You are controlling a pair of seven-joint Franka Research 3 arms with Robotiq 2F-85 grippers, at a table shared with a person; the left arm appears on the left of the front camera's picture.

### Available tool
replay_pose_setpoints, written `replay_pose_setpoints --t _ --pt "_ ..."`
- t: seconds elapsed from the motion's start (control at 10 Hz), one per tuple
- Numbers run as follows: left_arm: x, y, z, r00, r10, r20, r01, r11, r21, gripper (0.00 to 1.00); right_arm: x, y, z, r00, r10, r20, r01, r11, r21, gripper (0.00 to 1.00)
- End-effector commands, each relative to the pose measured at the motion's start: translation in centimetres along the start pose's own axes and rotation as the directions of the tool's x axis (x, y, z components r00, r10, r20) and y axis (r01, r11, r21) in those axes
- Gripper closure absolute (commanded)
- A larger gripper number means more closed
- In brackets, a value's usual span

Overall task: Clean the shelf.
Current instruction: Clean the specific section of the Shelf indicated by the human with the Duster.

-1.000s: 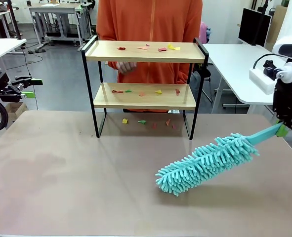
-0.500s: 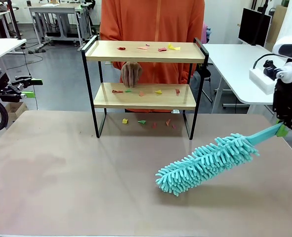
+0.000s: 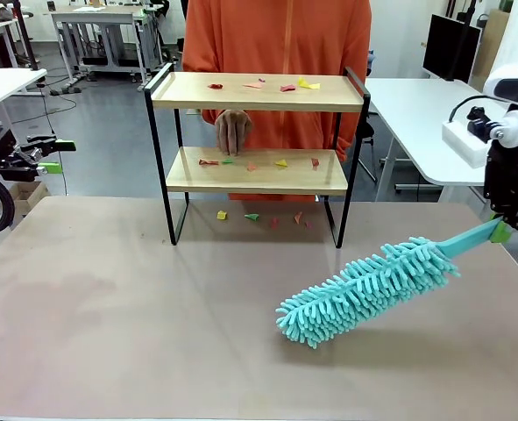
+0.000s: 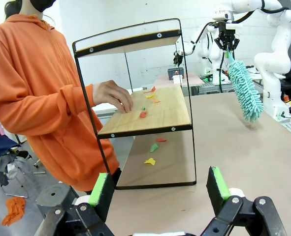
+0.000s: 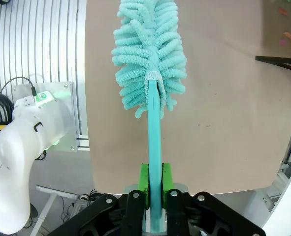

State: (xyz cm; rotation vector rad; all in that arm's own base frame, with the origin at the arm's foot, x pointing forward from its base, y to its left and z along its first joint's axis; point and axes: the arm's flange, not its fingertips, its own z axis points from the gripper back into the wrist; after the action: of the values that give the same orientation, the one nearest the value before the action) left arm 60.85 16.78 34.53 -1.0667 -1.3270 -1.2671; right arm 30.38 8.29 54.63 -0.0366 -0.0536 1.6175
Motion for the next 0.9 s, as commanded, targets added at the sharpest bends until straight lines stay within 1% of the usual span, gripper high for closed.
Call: replay_pose_setpoints --t 0.0,0.1,0.2,0.3,0.4,0.5,0.6,0.7,0.8 --pt "0.3 -0.2 -0.2 1.0 0.002 -0.008 -0.002 1.0 -0.009 0.0 -0.3 0.0 0.1 1.0 0.013 0.004 -0.013 1.0 -0.007 0.87" --pt "0.3 -0.2 -0.2 1.0 0.002 -0.008 -0.002 1.0 -0.009 0.0 0.0 0.0 0.0 1.0 0.0 0.0 0.0 1.0 0.0 0.87" --pt "0.3 -0.2 -0.2 1.0 0.002 -0.008 -0.002 1.0 -0.009 0.0 0.6 0.7 0.8 0.998 -0.045 0.052 0.045 0.999 0.001 0.87" --pt "0.3 -0.2 -0.2 1.0 0.002 -0.008 -0.002 1.0 -0.009 0.0 2.6 1.0 1.9 0.978 -0.185 0.092 0.186 0.982 -0.007 0.87" --pt "0.3 -0.2 -0.2 1.0 0.002 -0.008 -0.002 1.0 -0.009 0.0 4.9 1.0 3.3 0.931 -0.333 0.147 0.341 0.94 -0.027 0.87" --pt "0.3 -0.2 -0.2 1.0 0.002 -0.008 -0.002 1.0 -0.009 0.0 7.2 0.9 4.3 0.868 -0.458 0.193 0.475 0.879 -0.051 0.87" --pt "0.3 -0.2 -0.2 1.0 0.002 -0.008 -0.002 1.0 -0.009 0.0 9.9 0.6 5.3 0.768 -0.589 0.251 0.623 0.779 -0.079 0.87" --pt "0.3 -0.2 -0.2 1.0 0.002 -0.008 -0.002 1.0 -0.009 0.0 11.8 0.2 5.5 0.698 -0.644 0.313 0.702 0.703 -0.118 0.87" --pt "0.3 -0.2 -0.2 1.0 0.002 -0.008 -0.002 1.0 -0.009 0.0 13.5 0.3 6.5 0.608 -0.697 0.38 0.782 0.608 -0.136 0.87"
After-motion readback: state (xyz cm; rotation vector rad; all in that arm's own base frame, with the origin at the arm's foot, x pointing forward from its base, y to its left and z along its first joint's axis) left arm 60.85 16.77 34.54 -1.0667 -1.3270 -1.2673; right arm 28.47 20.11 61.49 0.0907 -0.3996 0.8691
